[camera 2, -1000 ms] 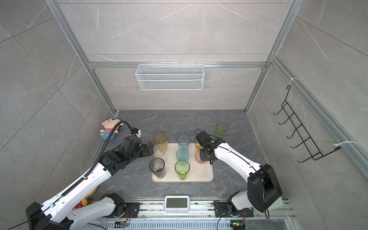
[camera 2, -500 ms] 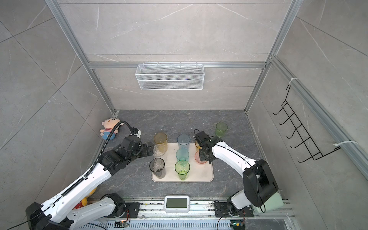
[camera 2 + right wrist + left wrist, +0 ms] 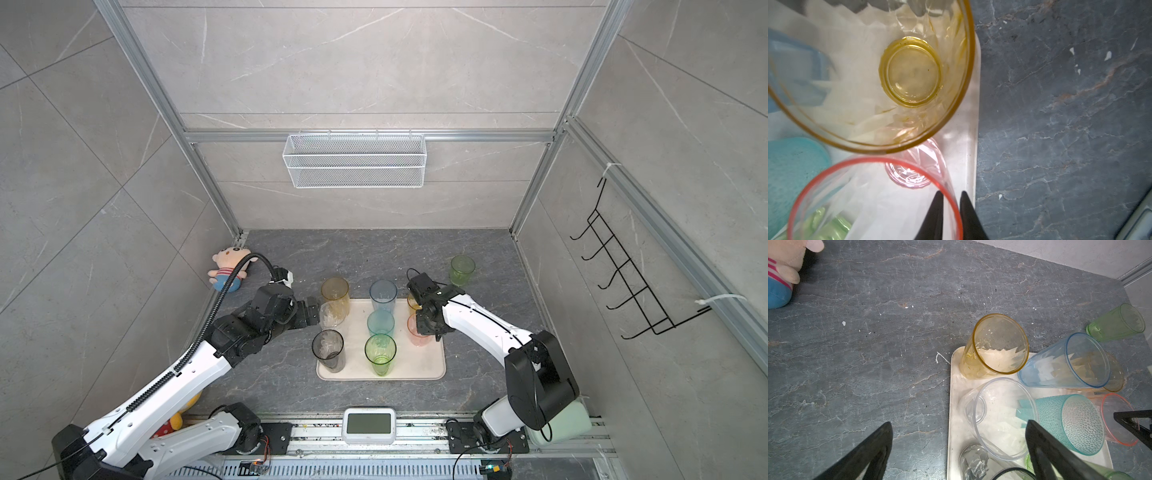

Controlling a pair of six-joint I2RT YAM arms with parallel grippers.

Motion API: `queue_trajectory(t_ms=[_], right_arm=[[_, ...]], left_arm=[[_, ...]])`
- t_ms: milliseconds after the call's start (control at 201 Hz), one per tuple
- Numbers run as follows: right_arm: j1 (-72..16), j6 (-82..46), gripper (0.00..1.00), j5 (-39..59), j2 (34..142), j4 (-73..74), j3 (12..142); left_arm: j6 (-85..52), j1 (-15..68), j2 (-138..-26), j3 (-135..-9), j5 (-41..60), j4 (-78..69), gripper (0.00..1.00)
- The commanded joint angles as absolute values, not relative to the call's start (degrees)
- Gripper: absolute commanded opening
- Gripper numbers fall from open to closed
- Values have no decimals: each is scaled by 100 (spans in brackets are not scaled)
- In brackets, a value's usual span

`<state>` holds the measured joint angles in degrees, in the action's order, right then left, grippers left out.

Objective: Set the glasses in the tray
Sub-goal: 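Lower the pink glass onto the tray and open the right gripper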

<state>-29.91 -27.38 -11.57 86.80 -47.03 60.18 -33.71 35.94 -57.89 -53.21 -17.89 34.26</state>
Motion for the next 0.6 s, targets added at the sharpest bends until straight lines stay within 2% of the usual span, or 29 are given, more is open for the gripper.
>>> queue_trajectory(t_ms=[0,264,593], right_arm=[[-2979,-2785,27,-1116,8736,-4686,6001],[-2969,-2759,33,-1106,8654,-4883,6247],[-2976,-2636,40,-871,8023,-5455,6981]], left_arm=[[-3441,3568,-5674,-5334,-1846,3398,100],[-3438,3565,-5617,-5330,-1888,3447,100],[-3438,3565,-5610,-5336,-1889,3449,100]])
